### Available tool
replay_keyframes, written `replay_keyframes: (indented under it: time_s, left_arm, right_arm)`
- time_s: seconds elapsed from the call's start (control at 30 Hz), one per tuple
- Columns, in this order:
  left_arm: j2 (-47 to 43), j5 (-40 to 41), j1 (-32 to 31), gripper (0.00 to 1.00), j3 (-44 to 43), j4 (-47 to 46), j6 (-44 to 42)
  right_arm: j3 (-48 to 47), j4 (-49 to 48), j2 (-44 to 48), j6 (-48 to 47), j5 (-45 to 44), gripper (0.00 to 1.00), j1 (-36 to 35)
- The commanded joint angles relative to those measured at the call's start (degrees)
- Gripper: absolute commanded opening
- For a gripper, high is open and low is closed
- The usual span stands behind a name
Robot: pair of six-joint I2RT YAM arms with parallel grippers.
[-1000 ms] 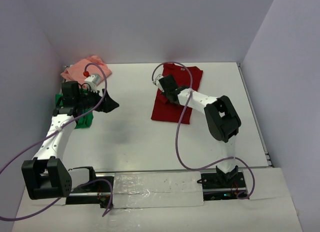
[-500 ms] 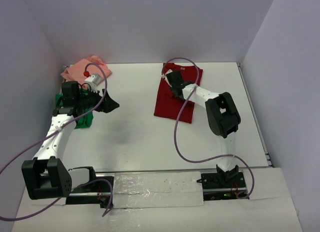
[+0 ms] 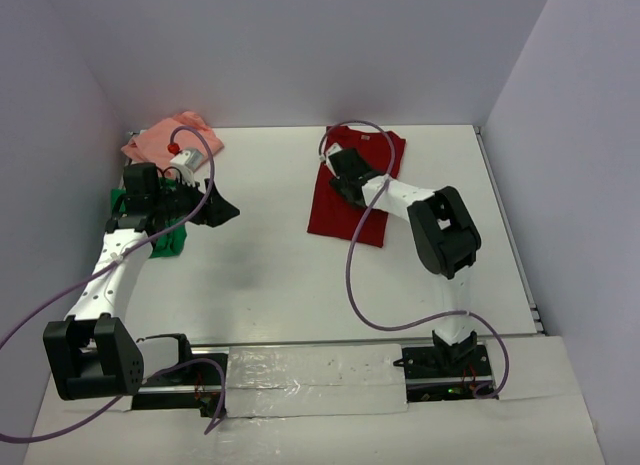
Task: Fold and stack the t-shirts
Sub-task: Fold the folded rectangular tshirt in 1/3 of the way
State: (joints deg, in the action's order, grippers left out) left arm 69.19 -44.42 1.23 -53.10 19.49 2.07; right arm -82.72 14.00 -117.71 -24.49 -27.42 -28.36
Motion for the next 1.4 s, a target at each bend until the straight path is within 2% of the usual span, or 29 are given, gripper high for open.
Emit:
replay_keyframes:
  time_s: [0.0,0.2,0.37,0.4,0.47,0.57,0.63,0.67,0.73,0.83,1.0,1.17,1.37]
  left_arm:
    - [-0.81,-1.89,0.44,0.83,0.63,-0.94,-1.36]
    - [-1.25,-2.42,0.44,0.83,0.98,-1.11,-1.36]
    - [-1.51,-2.6,0.44,0.82,1.33,-1.12,-1.45]
    - [-1.69,-2.51,0.44,0.82,1.42,-1.12,-1.45]
    - [-2.04,-2.51,0.44,0.82,1.42,-1.12,-1.45]
    - [-2.21,-2.6,0.52,0.82,1.6,-1.12,-1.45]
    - [-2.39,-2.68,0.44,0.82,1.68,-1.12,-1.45]
    - [-2.39,-2.69,0.44,0.82,1.86,-1.29,-1.45]
    - [-2.39,-2.77,0.44,0.82,1.86,-1.29,-1.45]
    - [-2.22,-3.12,0.44,0.82,1.95,-1.29,-1.45]
    - [-1.78,-3.48,0.44,0.82,2.12,-1.82,-1.45]
    - [-2.04,-3.48,0.44,0.82,2.65,-2.35,-1.36]
    - [-3.53,-3.56,0.44,0.82,3.35,-3.13,-1.1]
  right_arm:
    - [3.95,-8.8,6.52,-1.0,-2.02,0.69,-2.14]
    - [10.36,-17.07,17.57,-0.91,-3.09,0.66,-5.12]
    - [16.97,-27.35,23.23,-5.39,-2.28,0.7,-7.41]
    - [16.11,-26.84,22.27,-5.65,-1.94,0.7,-7.5]
    - [10.16,-18.08,19.55,-3.47,-1.06,0.68,-7.33]
    - [4.78,-9.19,14.63,0.22,-0.36,0.46,-7.15]
    - [2.66,-2.71,12.16,3.2,1.83,0.37,-7.06]
    - [-0.4,0.38,11.11,4.18,3.15,0.37,-6.97]
    - [-2.61,7.83,9.26,6.82,6.93,0.42,-7.06]
    - [-4.39,12.45,8.37,8.49,8.0,0.48,-7.15]
    - [0.27,7.37,10.66,6.3,7.21,0.51,-7.24]
    - [2.47,-0.45,8.56,2.61,2.82,0.53,-6.97]
    - [-1.48,-5.9,2.49,1.38,1.15,0.66,-5.92]
